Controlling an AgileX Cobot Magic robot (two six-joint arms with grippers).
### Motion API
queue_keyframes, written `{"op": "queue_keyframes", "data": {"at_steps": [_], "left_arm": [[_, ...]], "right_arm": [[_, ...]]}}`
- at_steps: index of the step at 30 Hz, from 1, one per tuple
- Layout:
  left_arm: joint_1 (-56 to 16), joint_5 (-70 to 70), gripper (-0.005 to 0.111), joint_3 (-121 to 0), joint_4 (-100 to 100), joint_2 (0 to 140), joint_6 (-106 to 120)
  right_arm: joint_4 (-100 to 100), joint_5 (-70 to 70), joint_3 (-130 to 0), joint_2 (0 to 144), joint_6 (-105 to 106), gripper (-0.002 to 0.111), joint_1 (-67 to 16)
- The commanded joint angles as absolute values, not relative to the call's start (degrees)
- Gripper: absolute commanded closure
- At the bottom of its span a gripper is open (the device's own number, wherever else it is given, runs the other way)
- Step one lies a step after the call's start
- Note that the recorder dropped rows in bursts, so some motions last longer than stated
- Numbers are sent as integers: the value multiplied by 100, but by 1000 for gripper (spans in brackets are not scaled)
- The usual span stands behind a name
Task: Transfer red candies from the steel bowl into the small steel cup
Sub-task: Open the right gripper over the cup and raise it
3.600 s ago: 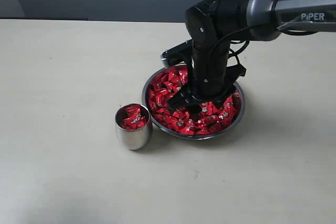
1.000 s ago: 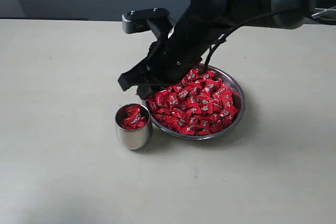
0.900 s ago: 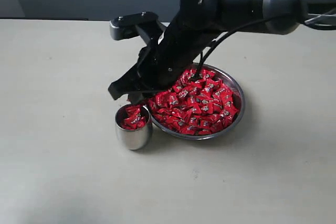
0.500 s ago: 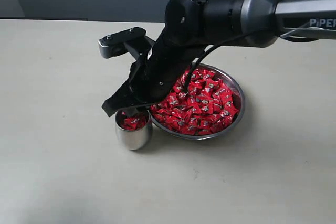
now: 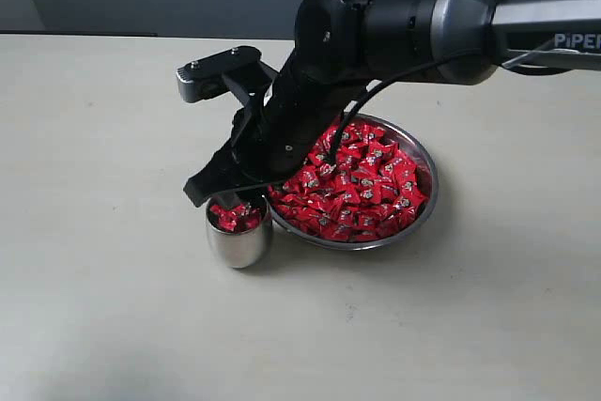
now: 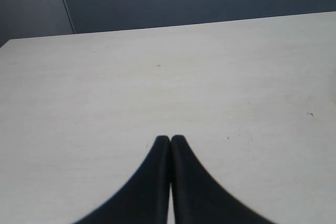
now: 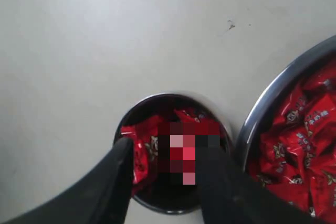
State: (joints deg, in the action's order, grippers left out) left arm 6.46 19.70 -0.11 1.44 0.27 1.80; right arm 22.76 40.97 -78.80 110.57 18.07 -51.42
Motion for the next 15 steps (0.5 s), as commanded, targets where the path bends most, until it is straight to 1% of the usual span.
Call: {"op": "queue_keyframes", "data": {"at_steps": [1,10,15], "left_arm": [[618,1914,106,0,155,0,168],[618,1914,106,0,155,0,168],[618,1914,106,0,155,0,168]], "right_arm": [[2222,4049,-7910,11049,1840,69,-5147],[2170,4020,-7910,10822,1824,69,-5147],[1146,3800,-7910,10415,1435,69,-5133]]}}
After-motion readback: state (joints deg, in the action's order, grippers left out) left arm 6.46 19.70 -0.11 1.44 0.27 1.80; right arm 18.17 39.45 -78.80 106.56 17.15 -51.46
